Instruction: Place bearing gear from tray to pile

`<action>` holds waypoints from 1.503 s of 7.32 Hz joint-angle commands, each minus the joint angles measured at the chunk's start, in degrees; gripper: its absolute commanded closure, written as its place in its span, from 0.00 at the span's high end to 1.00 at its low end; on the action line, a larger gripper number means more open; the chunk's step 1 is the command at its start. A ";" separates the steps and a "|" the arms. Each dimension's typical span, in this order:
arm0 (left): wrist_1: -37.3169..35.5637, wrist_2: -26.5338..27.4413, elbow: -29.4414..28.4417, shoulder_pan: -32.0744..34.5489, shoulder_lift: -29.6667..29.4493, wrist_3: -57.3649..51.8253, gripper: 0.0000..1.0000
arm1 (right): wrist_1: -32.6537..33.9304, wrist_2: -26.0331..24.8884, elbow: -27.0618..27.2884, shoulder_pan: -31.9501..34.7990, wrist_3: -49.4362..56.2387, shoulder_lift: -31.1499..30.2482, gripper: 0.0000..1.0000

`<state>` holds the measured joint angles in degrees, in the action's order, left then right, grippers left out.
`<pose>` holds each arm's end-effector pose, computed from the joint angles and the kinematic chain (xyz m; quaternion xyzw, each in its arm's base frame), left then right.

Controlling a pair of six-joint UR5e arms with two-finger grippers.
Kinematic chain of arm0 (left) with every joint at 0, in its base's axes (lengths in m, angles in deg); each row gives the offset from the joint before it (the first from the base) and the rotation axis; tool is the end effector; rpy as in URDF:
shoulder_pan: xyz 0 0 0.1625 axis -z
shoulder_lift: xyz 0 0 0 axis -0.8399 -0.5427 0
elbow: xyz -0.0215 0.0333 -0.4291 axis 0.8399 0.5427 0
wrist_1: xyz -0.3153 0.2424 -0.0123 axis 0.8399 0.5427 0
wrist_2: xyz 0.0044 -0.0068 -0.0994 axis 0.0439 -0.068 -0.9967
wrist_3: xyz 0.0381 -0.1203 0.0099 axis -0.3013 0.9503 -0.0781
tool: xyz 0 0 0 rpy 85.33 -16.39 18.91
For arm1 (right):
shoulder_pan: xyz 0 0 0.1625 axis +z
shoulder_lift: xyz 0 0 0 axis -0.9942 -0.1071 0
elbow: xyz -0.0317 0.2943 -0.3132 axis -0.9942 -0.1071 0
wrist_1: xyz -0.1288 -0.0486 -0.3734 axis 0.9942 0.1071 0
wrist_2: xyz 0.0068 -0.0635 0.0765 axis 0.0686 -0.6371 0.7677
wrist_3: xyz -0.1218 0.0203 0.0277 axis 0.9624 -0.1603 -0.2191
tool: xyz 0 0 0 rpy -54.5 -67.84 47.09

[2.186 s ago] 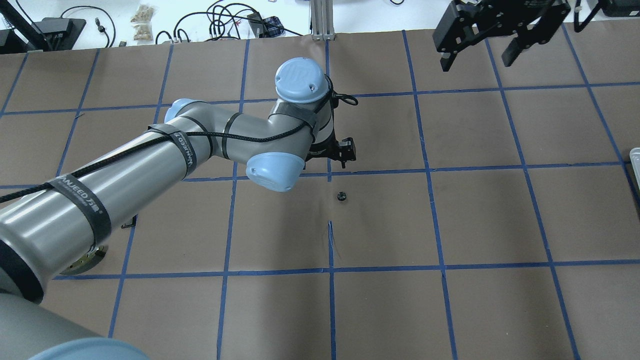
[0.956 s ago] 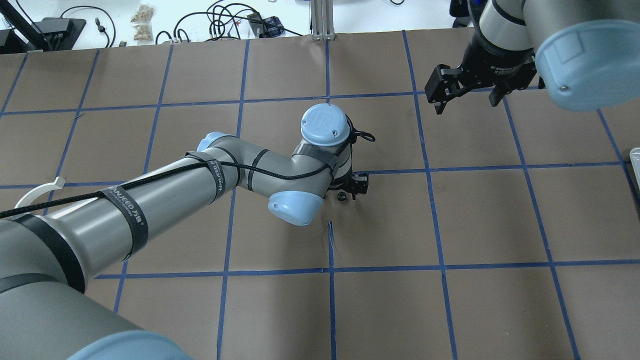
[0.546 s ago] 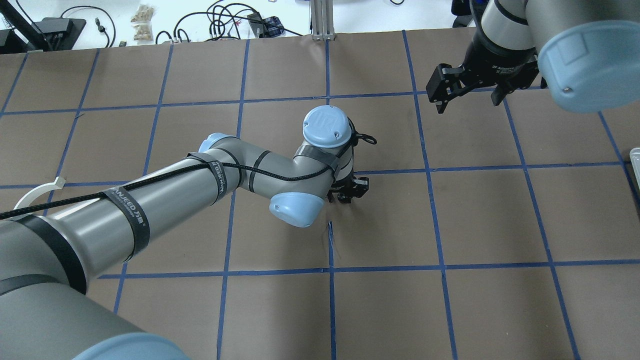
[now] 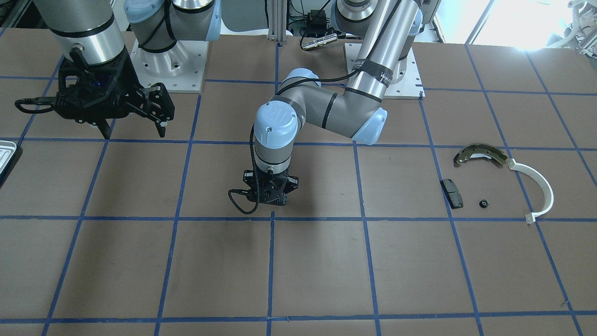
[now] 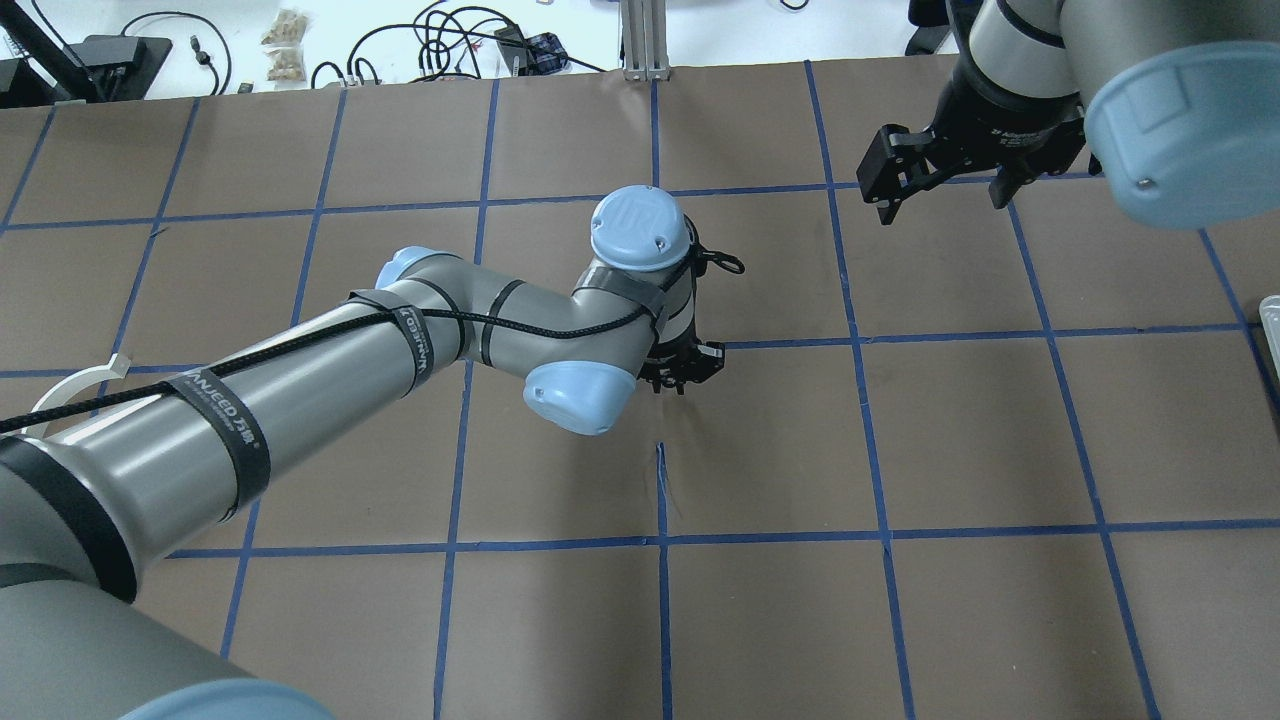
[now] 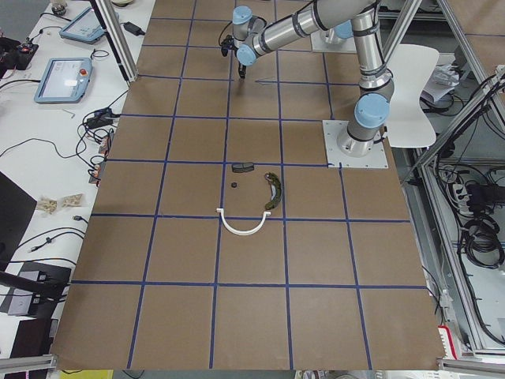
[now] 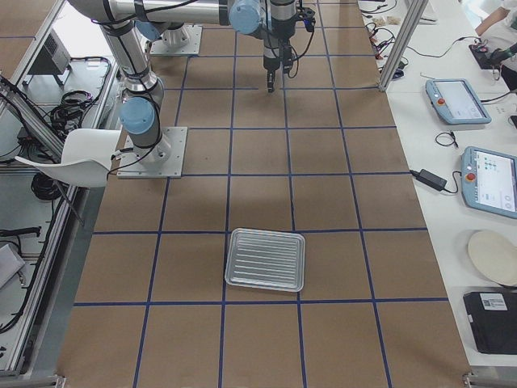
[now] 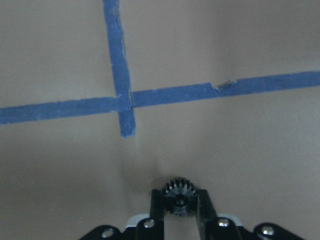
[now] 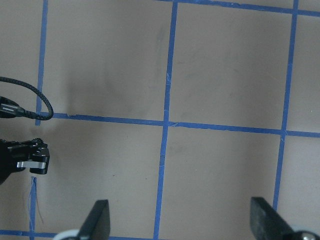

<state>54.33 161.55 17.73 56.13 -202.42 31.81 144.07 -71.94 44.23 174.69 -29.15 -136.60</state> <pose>-0.3638 -0.4910 0.1858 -0.0582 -0.9979 -0.0082 0.0269 0.1362 -0.4856 0.4596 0.0447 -0.9974 0.0543 0.0185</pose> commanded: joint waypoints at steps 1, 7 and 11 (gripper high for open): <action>6.85 0.41 -1.00 -7.93 3.16 -7.67 0.00 | 0.03 -0.27 0.00 0.04 -0.18 -0.02 1.00; 14.80 5.94 0.32 -40.97 8.37 -37.84 0.00 | -0.32 2.53 0.18 0.04 -0.88 0.25 1.00; 13.66 6.03 1.98 -57.25 7.05 -53.81 0.00 | -1.20 1.66 0.26 -0.05 -3.78 -0.45 1.00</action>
<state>68.75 167.62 19.11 3.56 -194.84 -17.33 143.09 -70.00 44.43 174.59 -32.68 -136.67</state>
